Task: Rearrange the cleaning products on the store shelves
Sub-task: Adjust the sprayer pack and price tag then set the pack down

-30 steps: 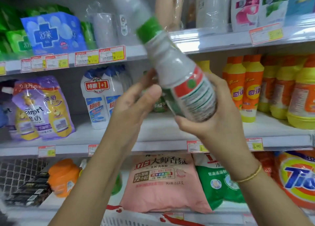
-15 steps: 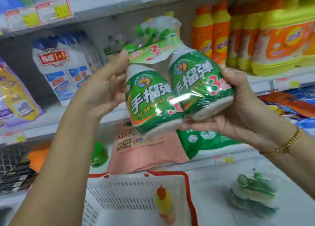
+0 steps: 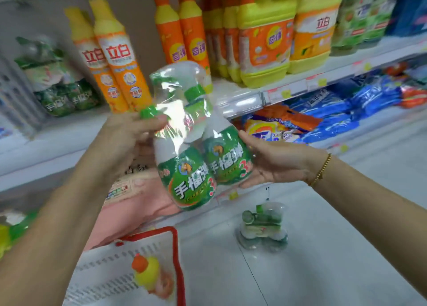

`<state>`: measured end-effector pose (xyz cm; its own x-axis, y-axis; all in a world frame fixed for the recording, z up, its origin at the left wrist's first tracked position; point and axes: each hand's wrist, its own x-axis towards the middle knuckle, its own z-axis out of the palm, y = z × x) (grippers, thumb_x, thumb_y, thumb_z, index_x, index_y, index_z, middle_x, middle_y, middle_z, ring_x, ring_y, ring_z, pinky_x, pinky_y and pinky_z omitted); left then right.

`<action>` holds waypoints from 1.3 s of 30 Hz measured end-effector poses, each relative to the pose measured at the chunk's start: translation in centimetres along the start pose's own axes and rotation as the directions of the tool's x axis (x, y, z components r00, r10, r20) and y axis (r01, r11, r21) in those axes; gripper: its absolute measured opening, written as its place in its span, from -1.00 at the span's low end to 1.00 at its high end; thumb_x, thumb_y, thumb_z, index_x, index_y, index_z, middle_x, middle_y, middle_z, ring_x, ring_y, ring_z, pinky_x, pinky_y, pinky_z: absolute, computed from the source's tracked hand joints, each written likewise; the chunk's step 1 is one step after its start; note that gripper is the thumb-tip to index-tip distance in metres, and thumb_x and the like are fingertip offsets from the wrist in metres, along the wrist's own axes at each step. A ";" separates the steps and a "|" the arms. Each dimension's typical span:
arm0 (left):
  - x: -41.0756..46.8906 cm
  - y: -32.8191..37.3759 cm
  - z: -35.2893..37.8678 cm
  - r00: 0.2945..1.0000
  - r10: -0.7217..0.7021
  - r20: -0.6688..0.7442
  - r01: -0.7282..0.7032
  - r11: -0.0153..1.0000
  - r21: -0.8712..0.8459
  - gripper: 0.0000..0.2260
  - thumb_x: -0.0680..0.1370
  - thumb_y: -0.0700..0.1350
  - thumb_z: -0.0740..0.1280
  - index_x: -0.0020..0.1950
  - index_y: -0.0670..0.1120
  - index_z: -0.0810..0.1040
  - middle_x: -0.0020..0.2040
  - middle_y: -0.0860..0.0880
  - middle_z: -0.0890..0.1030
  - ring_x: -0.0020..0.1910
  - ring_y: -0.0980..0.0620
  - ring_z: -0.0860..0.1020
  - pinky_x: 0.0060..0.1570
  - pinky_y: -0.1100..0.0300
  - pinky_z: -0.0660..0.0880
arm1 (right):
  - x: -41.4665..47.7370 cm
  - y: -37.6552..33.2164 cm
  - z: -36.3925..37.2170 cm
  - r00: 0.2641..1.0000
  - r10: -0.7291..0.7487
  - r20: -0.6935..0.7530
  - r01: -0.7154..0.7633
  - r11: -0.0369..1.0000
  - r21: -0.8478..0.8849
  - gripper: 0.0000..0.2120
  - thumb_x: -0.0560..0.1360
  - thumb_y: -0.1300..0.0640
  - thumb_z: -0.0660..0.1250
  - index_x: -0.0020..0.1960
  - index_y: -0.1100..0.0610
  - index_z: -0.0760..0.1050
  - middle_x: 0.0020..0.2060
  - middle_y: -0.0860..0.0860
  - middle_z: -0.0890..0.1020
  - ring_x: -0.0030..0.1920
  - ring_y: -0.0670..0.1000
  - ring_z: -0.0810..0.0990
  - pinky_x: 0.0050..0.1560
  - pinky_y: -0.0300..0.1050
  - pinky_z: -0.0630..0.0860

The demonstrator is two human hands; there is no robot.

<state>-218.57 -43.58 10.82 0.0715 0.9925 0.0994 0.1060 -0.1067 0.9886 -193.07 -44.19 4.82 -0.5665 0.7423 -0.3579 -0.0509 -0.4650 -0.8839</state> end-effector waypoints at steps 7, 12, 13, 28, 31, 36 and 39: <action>0.1 -6.2 5.8 0.990 0.135 0.031 -0.133 0.859 0.495 -0.71 0.31 0.05 0.41 0.00 0.05 0.53 -0.10 0.02 0.66 -0.10 -0.02 0.62 -0.01 0.04 0.53 | 2.5 5.2 -8.1 0.934 -0.088 -0.346 -0.108 0.854 -0.508 -0.77 0.53 -0.01 0.33 0.06 0.12 0.58 -0.01 0.11 0.65 -0.12 0.02 0.61 0.02 -0.07 0.58; 0.8 -14.0 7.9 0.999 -0.013 0.029 -0.007 0.798 0.603 -0.75 0.45 -0.14 0.47 0.00 0.00 0.44 -0.07 0.05 0.55 -0.09 0.00 0.53 -0.11 0.21 0.44 | 3.5 8.8 -10.7 0.936 -0.163 -0.312 -0.221 0.419 -0.881 -0.64 0.39 0.04 0.50 0.14 0.11 0.57 0.03 0.01 0.62 -0.05 -0.07 0.51 -0.04 -0.27 0.40; 0.9 -15.1 8.3 0.999 -0.023 0.026 0.001 0.766 0.643 -0.76 0.46 -0.15 0.46 0.01 -0.02 0.43 -0.08 0.04 0.53 -0.09 0.01 0.50 -0.19 0.25 0.36 | 3.7 9.4 -10.7 0.948 -0.149 -0.283 -0.208 0.385 -0.899 -0.63 0.38 0.04 0.51 0.15 0.11 0.57 0.05 0.01 0.62 -0.05 -0.07 0.51 -0.04 -0.29 0.40; -0.8 -25.6 7.8 0.906 -0.416 -0.071 0.346 0.634 0.691 -0.69 0.42 -0.25 0.47 -0.02 -0.13 0.36 -0.07 -0.05 0.49 -0.09 -0.01 0.46 -0.17 0.16 0.40 | 5.5 10.3 -8.9 0.966 -0.123 -0.228 -0.197 0.225 -0.954 -0.84 0.45 0.23 0.40 0.02 0.13 0.66 0.00 0.03 0.67 0.03 0.01 0.61 0.05 -0.24 0.47; -1.1 -25.4 7.6 0.901 -0.432 -0.030 0.289 0.549 0.784 -0.68 0.43 -0.22 0.46 0.02 -0.14 0.35 -0.02 -0.05 0.48 -0.06 0.01 0.45 -0.30 0.25 0.37 | 5.9 10.1 -8.6 0.966 -0.088 -0.244 -0.227 0.170 -0.959 -0.84 0.45 0.23 0.41 0.02 0.12 0.66 0.01 0.03 0.67 0.04 0.01 0.60 0.05 -0.24 0.47; -1.5 -24.8 6.6 0.872 -0.488 0.030 0.192 0.398 0.897 -0.62 0.38 -0.25 0.48 0.17 -0.16 0.51 0.13 -0.11 0.57 0.10 -0.07 0.55 -0.07 0.22 0.46 | 7.2 9.6 -7.1 0.975 -0.051 -0.218 -0.213 0.085 -0.973 -0.82 0.44 0.24 0.41 0.04 0.14 0.65 0.00 0.05 0.68 0.06 0.03 0.62 0.08 -0.20 0.49; -1.7 -23.9 6.0 0.874 -0.475 0.104 0.123 0.421 0.899 -0.66 0.41 -0.19 0.48 0.15 -0.18 0.54 0.12 -0.14 0.59 0.07 -0.09 0.56 -0.13 0.22 0.41 | 8.1 9.5 -5.4 0.981 -0.015 -0.195 -0.194 0.056 -0.979 -0.83 0.44 0.24 0.41 0.02 0.16 0.66 -0.03 0.04 0.68 -0.02 -0.01 0.62 0.04 -0.23 0.50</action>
<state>-215.22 -43.13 -13.62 0.1148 0.9116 -0.3946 0.9446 0.0227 0.3274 -193.68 -39.94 -8.07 -0.3947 0.8289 -0.3964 0.9125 0.3029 -0.2751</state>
